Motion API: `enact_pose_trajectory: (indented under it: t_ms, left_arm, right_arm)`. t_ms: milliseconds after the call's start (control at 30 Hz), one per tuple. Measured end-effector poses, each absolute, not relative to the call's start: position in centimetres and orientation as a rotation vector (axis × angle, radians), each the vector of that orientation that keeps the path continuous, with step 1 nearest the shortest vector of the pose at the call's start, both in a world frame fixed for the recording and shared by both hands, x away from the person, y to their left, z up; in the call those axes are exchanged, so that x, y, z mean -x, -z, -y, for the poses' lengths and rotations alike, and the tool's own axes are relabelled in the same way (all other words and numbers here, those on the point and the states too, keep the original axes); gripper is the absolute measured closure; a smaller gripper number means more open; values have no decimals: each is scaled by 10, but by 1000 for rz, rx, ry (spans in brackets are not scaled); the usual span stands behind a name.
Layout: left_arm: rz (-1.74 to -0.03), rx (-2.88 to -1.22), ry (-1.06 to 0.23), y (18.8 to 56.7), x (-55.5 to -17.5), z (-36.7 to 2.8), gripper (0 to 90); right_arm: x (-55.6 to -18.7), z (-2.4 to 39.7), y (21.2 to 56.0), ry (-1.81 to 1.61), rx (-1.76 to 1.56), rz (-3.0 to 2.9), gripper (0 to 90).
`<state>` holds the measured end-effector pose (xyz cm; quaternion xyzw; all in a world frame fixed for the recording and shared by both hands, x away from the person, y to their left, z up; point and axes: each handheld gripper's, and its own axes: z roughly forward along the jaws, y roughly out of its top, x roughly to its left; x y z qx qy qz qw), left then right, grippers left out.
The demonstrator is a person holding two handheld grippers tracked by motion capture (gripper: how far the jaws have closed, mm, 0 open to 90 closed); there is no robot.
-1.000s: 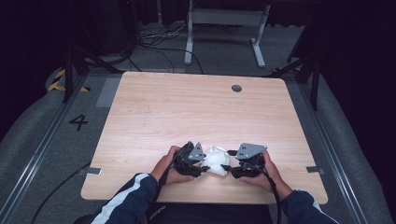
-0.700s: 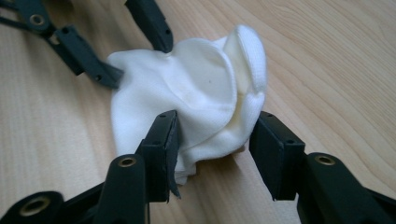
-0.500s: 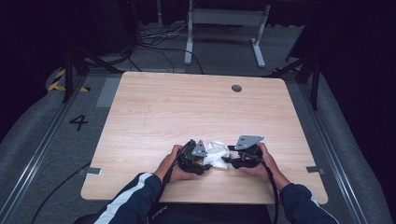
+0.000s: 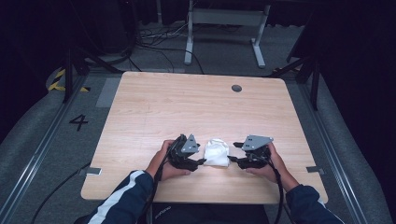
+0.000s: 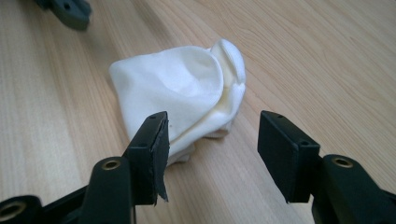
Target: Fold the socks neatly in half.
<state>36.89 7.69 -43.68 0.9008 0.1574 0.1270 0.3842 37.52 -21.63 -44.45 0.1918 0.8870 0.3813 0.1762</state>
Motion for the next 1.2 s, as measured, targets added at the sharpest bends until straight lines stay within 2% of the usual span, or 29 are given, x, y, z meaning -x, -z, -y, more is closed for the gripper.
enact_pose_trajectory:
  t_ms: [300, 567, 900, 1200]
  left_arm:
    - [-454, -2312, -357, 434, -360, -110, 395]
    - [-551, -2332, -373, 448, -355, -148, 359]
    - [-639, -2338, -390, 459, -350, -192, 321]
    - [-809, -2310, -406, 468, -347, -244, 297]
  right_arm:
    - [-359, 238, 436, -1053, -535, -2488, 442]
    - [-348, 281, 438, -1028, -615, -2451, 436]
    - [-339, 339, 458, -1013, -823, -2395, 430]
    - [-328, 382, 478, -1016, -1010, -2319, 406]
